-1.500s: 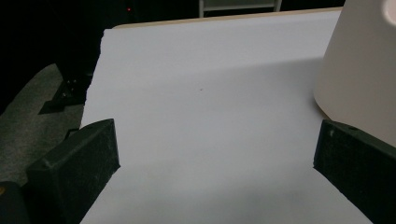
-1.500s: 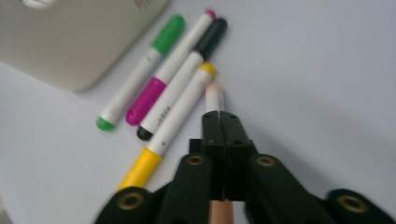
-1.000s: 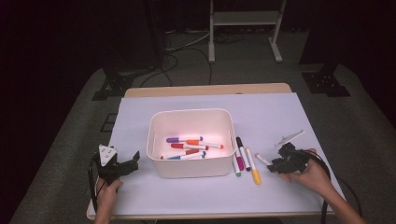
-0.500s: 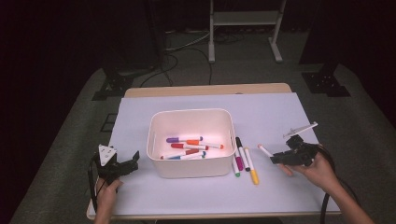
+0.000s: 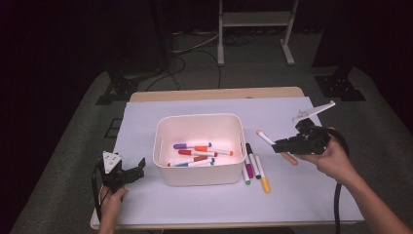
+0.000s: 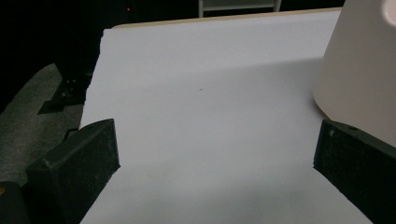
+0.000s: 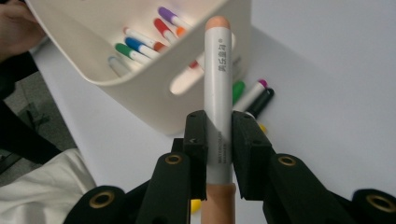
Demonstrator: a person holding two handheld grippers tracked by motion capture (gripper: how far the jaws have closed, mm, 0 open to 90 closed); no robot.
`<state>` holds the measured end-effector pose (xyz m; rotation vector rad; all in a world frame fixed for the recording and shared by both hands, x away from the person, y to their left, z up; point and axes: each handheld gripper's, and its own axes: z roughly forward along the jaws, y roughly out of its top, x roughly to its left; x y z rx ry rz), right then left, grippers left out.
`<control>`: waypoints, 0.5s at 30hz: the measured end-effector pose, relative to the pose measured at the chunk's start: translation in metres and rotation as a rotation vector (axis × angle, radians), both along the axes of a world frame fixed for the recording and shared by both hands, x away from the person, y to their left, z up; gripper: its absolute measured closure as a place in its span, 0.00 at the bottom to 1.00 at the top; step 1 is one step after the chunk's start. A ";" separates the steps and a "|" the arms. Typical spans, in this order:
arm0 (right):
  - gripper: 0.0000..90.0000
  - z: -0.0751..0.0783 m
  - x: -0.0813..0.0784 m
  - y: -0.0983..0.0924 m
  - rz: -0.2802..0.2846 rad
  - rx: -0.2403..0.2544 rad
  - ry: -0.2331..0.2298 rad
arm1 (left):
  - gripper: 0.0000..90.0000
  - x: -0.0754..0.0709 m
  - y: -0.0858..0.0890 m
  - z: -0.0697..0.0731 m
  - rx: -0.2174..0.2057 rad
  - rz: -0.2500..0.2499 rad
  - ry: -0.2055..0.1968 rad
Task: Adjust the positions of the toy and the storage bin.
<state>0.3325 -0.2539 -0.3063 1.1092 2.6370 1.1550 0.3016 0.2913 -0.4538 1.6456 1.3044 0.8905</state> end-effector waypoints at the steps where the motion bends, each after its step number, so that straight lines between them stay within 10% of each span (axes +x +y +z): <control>1: 0.85 0.011 0.000 0.008 0.020 -0.004 -0.015 | 0.00 0.000 0.000 0.000 0.001 0.000 0.001; 15: 0.85 0.052 0.005 0.082 0.203 0.002 -0.057 | 0.00 0.000 0.000 0.000 -0.003 -0.002 -0.001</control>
